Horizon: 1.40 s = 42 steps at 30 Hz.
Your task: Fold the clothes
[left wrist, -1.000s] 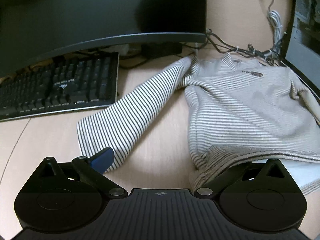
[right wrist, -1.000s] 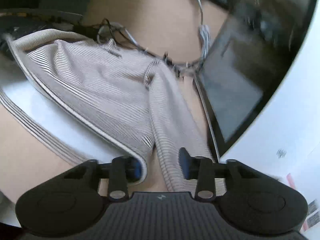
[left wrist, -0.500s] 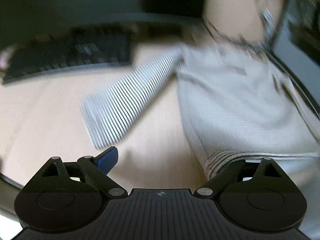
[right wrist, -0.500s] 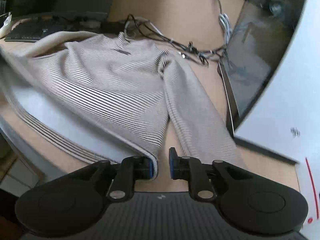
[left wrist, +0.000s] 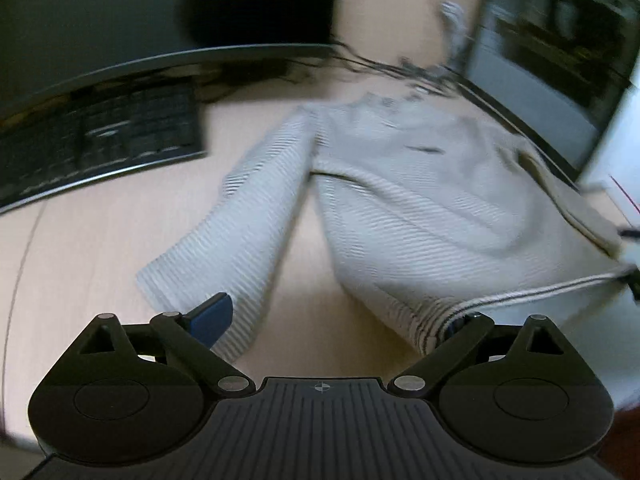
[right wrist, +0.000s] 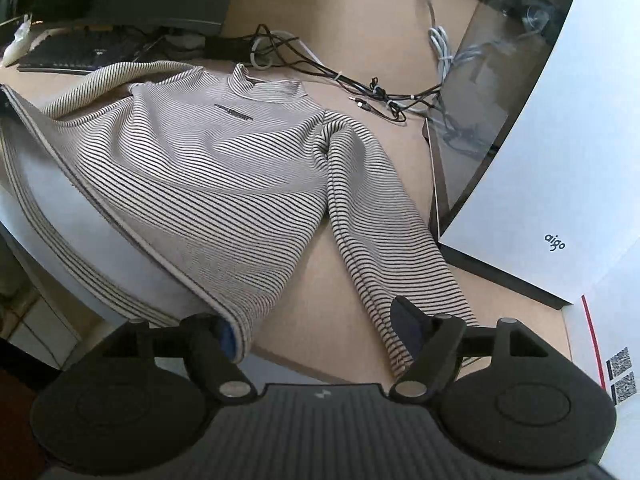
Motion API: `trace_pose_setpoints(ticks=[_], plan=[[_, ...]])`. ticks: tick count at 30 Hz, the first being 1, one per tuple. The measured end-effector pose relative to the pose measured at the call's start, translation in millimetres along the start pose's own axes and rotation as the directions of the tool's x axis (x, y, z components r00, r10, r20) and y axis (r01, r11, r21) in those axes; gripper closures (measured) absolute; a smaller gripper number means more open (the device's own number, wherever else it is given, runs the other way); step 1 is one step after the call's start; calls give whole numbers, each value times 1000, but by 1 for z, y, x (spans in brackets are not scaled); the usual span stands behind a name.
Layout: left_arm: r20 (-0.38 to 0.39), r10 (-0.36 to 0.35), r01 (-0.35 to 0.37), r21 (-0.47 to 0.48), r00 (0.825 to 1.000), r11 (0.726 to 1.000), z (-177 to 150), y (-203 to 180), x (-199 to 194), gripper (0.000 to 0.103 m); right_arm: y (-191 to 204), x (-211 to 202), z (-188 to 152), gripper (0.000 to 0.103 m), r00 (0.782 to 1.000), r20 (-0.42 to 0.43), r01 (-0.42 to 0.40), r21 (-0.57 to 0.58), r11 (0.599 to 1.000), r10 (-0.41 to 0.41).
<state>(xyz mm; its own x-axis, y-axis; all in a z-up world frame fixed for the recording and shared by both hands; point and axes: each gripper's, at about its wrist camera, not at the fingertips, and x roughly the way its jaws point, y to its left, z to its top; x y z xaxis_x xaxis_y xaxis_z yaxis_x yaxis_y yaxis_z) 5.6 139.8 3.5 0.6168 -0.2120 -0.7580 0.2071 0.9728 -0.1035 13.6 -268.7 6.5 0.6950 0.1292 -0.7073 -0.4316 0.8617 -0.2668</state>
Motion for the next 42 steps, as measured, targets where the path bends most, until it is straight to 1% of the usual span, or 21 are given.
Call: trace_pose_setpoints(ticks=[1, 5, 7, 9, 10, 11, 12, 15, 18, 20, 23, 26, 28, 29, 30, 32, 34, 36, 39, 41, 42], plan=[[-13, -26, 26, 28, 1000, 999, 2, 1, 0, 4, -1, -2, -1, 26, 1000, -3, -4, 7, 1000, 4], [-34, -153, 155, 40, 988, 987, 4, 4, -7, 4, -13, -8, -1, 26, 998, 8, -67, 95, 993, 66], [-16, -224, 224, 31, 975, 974, 7, 4, -13, 3, -19, -13, 2, 24, 990, 32, -138, 158, 978, 135], [25, -279, 279, 10, 960, 960, 10, 1, -18, 2, -26, -19, 3, 22, 970, 72, -245, 235, 941, 234], [47, -305, 306, 0, 951, 952, 12, 0, -21, 1, -28, -21, 4, 18, 962, 87, -274, 257, 927, 260], [68, -331, 333, -10, 941, 943, 13, -1, -23, 1, -27, -21, 5, 17, 967, 82, -255, 246, 935, 243], [89, -337, 341, -28, 937, 940, 17, 1, -25, 0, -25, -20, 5, 17, 975, 70, -223, 224, 949, 212], [126, -299, 310, -76, 946, 948, 28, 6, -28, 0, -22, -18, -3, 17, 985, 30, -172, 172, 970, 170], [158, -240, 257, -93, 958, 962, 37, 13, -31, 0, -24, -25, -15, 17, 986, 22, -169, 193, 967, 168], [167, -222, 242, -112, 961, 964, 44, 20, -28, 0, -32, -31, -21, 17, 989, 20, -146, 224, 964, 145], [154, -192, 211, -123, 969, 970, 52, 26, -15, 0, -48, -42, -26, 17, 996, 34, -88, 336, 938, 82], [117, -103, 114, -89, 988, 990, 58, 24, 5, 0, -59, -48, -19, 17, 998, 61, -28, 433, 901, 2], [99, -28, 32, -40, 995, 999, 62, 21, 23, 0, -62, -47, -9, 36, 996, 70, 12, 470, 882, -51], [91, 10, -9, -15, 996, 1000, 64, 20, 32, 0, -60, -42, -2, 54, 996, 66, 23, 478, 878, -62], [77, 25, -25, -7, 997, 1000, 65, 21, 39, 0, -57, -35, 5, 61, 996, 63, 25, 488, 872, -64], [52, 40, -40, -2, 998, 999, 65, 25, 47, 0, -43, -21, 22, 61, 997, 73, -2, 484, 875, -38], [57, 40, -39, -17, 998, 999, 61, 34, 41, 0, -25, -8, 40, 62, 996, 90, -36, 458, 888, -6], [78, 37, -33, -53, 996, 998, 55, 48, 28, 0, -3, 2, 57, 62, 993, 117, -76, 400, 913, 32], [65, 61, -50, -158, 996, 986, 42, 72, 8, 0, 19, 15, 78, 61, 985, 140, -143, 316, 938, 103], [60, 72, -62, -153, 996, 986, 32, 81, -3, 0, 29, 25, 91, 57, 977, 149, -186, 253, 949, 152], [52, 82, -74, -132, 995, 988, 26, 82, -7, 3, 32, 31, 96, 55, 973, 152, -207, 229, 951, 175]])
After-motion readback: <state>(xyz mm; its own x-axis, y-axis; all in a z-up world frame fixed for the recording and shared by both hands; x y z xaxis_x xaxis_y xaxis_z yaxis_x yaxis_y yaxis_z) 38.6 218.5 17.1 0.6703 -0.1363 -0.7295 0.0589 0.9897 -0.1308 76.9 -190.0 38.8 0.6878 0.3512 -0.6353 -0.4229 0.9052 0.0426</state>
